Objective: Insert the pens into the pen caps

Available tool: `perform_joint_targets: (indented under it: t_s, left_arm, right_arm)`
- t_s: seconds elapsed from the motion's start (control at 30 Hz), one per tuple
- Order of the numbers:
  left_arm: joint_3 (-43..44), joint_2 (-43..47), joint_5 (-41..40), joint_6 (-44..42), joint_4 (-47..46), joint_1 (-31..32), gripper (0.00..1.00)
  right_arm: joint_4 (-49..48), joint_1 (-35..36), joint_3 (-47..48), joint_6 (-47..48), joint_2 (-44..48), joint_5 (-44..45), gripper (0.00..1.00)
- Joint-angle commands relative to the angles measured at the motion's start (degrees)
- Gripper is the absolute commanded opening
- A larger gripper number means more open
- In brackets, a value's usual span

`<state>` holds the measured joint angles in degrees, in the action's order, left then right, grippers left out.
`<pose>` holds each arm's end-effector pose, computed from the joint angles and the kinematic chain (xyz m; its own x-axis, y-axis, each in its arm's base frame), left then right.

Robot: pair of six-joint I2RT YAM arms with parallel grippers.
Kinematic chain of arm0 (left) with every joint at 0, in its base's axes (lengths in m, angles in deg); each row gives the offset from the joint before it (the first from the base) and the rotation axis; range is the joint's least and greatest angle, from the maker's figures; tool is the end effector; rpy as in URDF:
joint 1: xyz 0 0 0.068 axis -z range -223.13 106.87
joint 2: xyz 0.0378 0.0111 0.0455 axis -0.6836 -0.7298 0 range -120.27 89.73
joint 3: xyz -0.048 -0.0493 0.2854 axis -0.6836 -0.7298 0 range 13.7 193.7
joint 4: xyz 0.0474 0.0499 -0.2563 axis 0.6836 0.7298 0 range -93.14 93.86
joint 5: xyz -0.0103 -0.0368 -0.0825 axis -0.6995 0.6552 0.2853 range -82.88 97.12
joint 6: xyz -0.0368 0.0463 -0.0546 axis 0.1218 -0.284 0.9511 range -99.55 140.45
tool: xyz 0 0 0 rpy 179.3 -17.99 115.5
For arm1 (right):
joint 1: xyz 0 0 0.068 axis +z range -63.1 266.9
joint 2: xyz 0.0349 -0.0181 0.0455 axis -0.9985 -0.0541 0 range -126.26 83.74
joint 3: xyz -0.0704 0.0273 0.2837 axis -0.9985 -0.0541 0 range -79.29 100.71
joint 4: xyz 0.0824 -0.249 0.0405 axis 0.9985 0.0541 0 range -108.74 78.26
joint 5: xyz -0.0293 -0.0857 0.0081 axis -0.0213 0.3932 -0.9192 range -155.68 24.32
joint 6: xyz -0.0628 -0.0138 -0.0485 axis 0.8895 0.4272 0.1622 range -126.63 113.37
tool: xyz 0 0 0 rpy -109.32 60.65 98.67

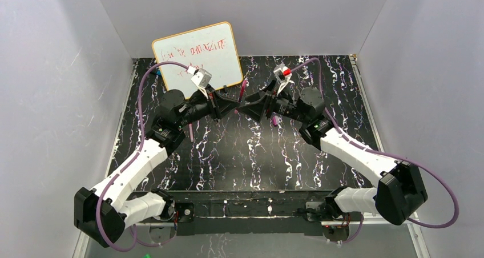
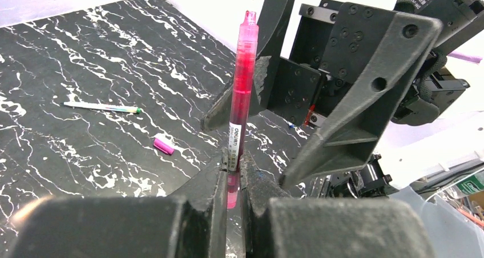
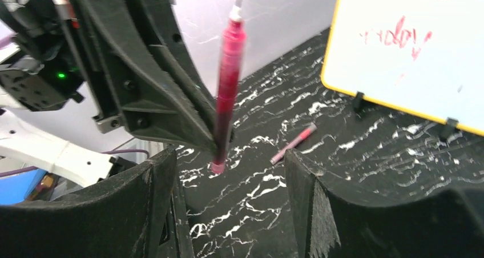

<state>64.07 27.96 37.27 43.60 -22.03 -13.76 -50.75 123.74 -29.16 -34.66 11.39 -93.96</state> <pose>0.2219 -0.1648 0.3919 -0.2330 -0.2590 -0.9373 0.8336 0.4431 -0.3297 0.2365 0.2183 0.3698 -0.3036 0.2897 -0.9077 -0.8599 0.3271 0.3920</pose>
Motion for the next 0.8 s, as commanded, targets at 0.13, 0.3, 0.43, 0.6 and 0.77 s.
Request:
perform_joint_targets:
  t_s: [0.13,0.3,0.43,0.6,0.77]
  left_arm:
    - [-0.3,2.5,3.1,1.5,-2.1,-0.1,0.00]
    - [-0.8,2.6,5.2,3.7,-4.1,0.0,0.00]
    - [-1.0,2.3,8.4,5.1,-5.7,0.1,0.00]
    - [-1.8,2.5,9.3,5.0,-5.6,0.3,0.00]
    - [-2.0,2.9,9.3,4.1,-4.7,0.3,0.00]
  right_arm:
    - [-8.5,1.6,-0.7,-0.3,3.8,-1.5,0.76]
    - [-8.8,1.7,0.8,0.0,3.3,-1.5,0.76]
    - [-9.0,1.9,2.9,0.1,2.1,-2.0,0.76]
    - [-9.9,2.0,3.9,0.3,1.1,-2.1,0.76]
    - [-9.5,2.0,5.3,0.5,0.5,-2.1,0.75]
